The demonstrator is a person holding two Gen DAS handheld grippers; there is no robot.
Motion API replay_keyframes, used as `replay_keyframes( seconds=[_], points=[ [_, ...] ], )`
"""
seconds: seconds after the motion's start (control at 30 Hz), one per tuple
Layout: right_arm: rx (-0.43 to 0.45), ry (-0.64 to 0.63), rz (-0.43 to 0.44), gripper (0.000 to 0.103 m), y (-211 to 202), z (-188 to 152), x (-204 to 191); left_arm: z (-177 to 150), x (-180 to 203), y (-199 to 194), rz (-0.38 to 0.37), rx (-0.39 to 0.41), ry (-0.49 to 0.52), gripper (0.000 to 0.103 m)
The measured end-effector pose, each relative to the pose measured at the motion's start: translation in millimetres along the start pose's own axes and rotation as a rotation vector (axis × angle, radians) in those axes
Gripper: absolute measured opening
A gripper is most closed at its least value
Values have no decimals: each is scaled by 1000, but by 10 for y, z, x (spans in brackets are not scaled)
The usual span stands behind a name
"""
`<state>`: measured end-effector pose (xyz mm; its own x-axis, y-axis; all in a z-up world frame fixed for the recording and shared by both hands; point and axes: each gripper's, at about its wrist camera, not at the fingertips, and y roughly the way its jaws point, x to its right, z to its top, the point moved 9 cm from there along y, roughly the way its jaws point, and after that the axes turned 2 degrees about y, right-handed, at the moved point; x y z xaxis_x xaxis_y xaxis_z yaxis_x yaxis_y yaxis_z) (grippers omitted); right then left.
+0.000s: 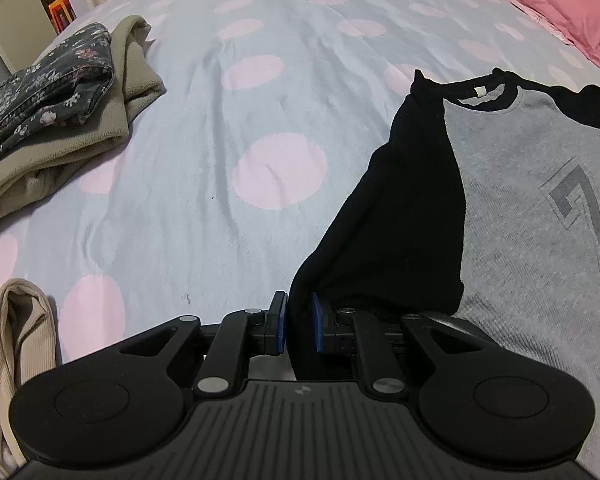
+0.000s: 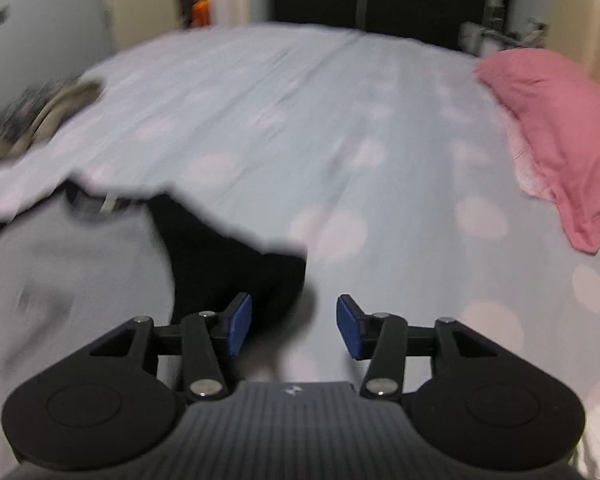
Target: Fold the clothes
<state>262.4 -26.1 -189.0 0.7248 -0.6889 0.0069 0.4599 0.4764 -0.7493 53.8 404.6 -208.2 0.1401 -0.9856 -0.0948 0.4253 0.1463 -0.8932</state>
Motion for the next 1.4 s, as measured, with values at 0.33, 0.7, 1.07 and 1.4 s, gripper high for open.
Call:
replay_keyframes(
  seconds=[0.33, 0.7, 1.07, 1.4],
  points=[
    [24, -215, 29, 33, -107, -435, -752, -16, 24, 5, 16, -7, 3, 12],
    [20, 33, -118, 6, -82, 46, 112, -28, 10, 32, 4, -4, 0, 12],
    [-48, 111, -441, 28, -166, -91, 950, -38, 9, 14, 0, -5, 2, 12],
    [-153, 0, -236, 40, -417, -932, 245, -54, 10, 11, 1, -6, -4, 12]
  ],
)
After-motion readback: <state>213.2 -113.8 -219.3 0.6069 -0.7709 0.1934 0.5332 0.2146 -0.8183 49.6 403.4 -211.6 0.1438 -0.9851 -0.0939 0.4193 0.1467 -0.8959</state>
